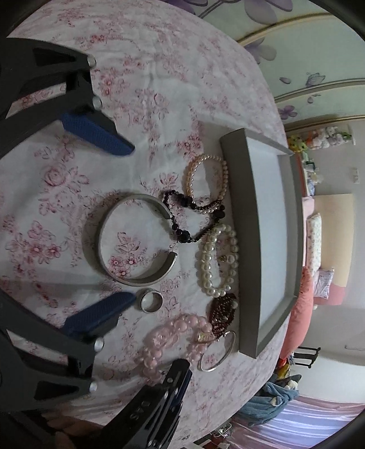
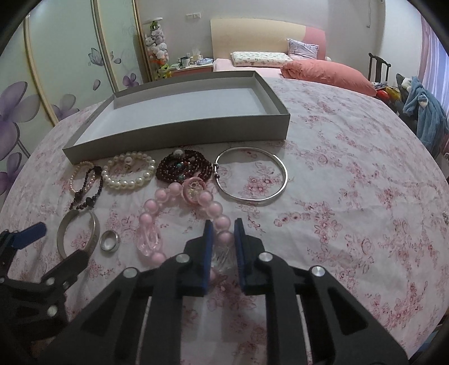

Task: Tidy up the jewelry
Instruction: 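Move the right tool to the pink bead bracelet and close on it, then lift the pink bracelet with the right tool while the left tool grasps the silver cuff bangle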

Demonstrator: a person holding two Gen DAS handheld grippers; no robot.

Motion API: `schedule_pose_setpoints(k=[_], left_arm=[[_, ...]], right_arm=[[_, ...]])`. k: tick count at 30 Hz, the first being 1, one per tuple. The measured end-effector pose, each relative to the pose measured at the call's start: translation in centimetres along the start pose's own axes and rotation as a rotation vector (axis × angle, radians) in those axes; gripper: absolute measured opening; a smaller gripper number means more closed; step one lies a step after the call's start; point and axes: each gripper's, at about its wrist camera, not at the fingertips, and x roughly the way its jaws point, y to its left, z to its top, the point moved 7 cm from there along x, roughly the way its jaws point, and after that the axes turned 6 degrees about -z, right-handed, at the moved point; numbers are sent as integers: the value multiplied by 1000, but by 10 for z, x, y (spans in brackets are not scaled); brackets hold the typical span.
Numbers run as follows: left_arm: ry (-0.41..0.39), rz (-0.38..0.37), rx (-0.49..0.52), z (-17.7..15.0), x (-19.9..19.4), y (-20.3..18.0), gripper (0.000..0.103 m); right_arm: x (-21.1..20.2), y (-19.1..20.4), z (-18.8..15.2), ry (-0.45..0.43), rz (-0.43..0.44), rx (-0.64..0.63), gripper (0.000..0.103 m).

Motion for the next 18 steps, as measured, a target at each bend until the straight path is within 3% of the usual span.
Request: schedule_pose_setpoints(k=[3, 7, 18], left_arm=[[-4, 16, 6, 3, 2, 0, 86], [-17, 19, 2, 5, -2, 7, 68], [-23, -27, 44, -5, -15, 37, 68]], right_arm=[[2, -2, 1, -1, 3, 3, 16], [3, -3, 1, -1, 7, 5, 16], [2, -2, 1, -4, 9, 4, 16]])
